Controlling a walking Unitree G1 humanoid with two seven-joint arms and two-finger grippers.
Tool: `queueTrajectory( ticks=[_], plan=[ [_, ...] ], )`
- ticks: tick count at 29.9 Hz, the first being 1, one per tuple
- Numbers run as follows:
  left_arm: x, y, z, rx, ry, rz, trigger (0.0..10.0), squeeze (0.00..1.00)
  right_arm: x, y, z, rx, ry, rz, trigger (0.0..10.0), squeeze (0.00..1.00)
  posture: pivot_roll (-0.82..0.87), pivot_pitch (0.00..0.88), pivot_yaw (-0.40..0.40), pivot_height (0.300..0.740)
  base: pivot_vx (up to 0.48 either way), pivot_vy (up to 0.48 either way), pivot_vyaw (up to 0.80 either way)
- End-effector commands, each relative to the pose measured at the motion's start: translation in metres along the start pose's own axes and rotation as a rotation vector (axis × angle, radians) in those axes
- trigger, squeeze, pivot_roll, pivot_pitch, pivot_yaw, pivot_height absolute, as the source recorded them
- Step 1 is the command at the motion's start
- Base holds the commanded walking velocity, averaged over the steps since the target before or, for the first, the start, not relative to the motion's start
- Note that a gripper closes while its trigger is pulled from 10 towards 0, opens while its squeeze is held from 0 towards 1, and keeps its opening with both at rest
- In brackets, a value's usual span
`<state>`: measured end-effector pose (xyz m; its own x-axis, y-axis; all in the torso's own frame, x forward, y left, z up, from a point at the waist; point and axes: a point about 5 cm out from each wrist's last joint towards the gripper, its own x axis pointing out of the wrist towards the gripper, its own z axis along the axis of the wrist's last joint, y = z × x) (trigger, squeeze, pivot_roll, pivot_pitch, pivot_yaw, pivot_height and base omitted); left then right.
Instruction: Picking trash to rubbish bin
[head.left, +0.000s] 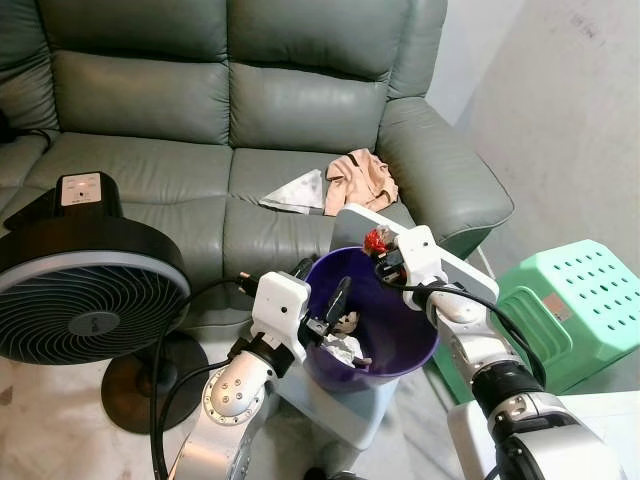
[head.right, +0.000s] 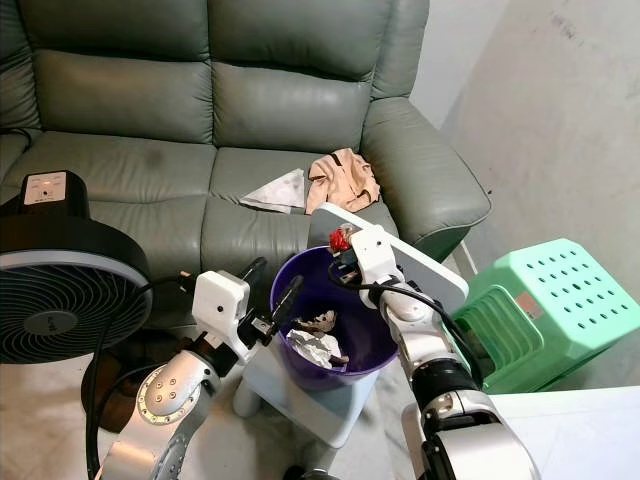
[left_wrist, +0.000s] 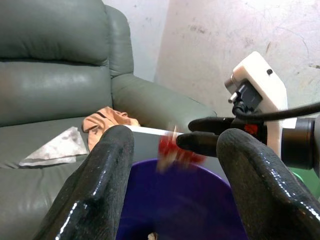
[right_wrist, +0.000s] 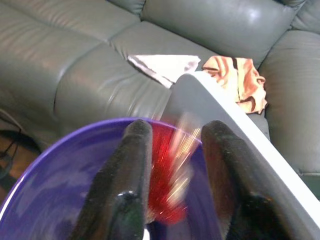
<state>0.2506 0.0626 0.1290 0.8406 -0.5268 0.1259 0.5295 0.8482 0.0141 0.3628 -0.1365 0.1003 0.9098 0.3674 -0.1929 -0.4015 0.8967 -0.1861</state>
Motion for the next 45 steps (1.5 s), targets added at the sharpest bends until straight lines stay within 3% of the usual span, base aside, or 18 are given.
queueTrajectory(
  ticks=[1, 25, 34, 45],
  plan=[
    [0.002, -0.006, 0.004, 0.006, -0.007, -0.024, 10.0, 0.0, -0.001, -0.007, 0.002, 0.005, -0.005, -0.021, 10.0, 1.0, 0.07, 0.161, -0.188, 0.74, 0.0, 0.0, 0.0],
    [0.005, 0.005, 0.005, 0.022, -0.012, -0.015, 10.0, 0.0, -0.006, -0.014, 0.004, 0.042, -0.075, -0.014, 10.0, 1.0, 0.05, 0.164, -0.167, 0.74, 0.0, 0.0, 0.0],
    [0.011, 0.017, 0.007, 0.051, -0.02, -0.014, 10.0, 0.0, -0.013, -0.017, 0.009, 0.033, -0.179, -0.005, 10.0, 1.0, 0.03, 0.146, -0.136, 0.74, 0.0, 0.0, 0.0],
    [0.017, 0.043, 0.011, 0.102, -0.025, 0.052, 10.0, 0.0, -0.027, -0.022, 0.019, 0.094, -0.348, -0.058, 10.0, 1.0, 0.02, 0.124, -0.107, 0.74, 0.0, 0.0, 0.0]
  ],
)
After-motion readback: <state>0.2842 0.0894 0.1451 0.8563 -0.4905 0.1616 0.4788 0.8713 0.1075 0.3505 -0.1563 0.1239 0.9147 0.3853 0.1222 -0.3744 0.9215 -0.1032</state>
